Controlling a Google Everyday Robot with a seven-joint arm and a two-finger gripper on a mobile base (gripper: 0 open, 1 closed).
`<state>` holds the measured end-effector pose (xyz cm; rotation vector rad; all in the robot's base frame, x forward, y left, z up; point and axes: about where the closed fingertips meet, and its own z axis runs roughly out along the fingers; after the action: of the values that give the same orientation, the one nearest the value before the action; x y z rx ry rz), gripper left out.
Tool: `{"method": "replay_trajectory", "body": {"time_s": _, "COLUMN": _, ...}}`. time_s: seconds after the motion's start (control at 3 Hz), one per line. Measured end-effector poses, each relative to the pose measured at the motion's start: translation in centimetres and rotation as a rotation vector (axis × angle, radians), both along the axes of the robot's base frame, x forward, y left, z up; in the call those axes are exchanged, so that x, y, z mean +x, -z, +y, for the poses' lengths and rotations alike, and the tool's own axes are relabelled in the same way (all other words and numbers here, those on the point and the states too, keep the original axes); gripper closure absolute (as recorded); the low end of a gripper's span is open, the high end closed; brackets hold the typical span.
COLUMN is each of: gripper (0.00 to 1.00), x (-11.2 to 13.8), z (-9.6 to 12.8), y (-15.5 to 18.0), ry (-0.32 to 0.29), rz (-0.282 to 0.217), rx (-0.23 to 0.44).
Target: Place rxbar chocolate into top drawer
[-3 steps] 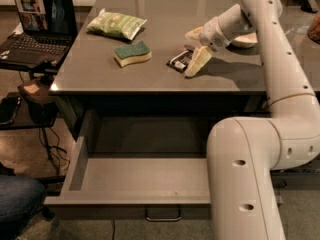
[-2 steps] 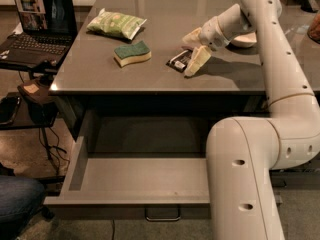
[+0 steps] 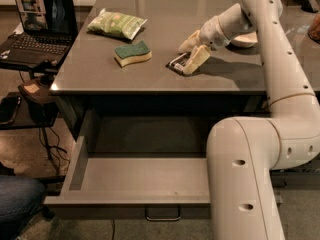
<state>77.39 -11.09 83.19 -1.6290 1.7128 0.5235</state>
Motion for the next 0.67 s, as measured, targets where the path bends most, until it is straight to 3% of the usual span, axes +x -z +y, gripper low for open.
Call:
{"method": "replay_trajectory", "body": {"time_s": 0.33, "gripper": 0.89, "x": -0.1, "z": 0.0, "y": -0.4, "ry": 0.000, "rz": 0.000, "rx": 0.000}}
{"method": "replay_trajectory", "body": {"time_s": 0.67, "gripper": 1.00, "x": 0.4, "z": -3.4, "y": -3.4, "ry": 0.060, "rz": -0.101, "rx": 0.055}}
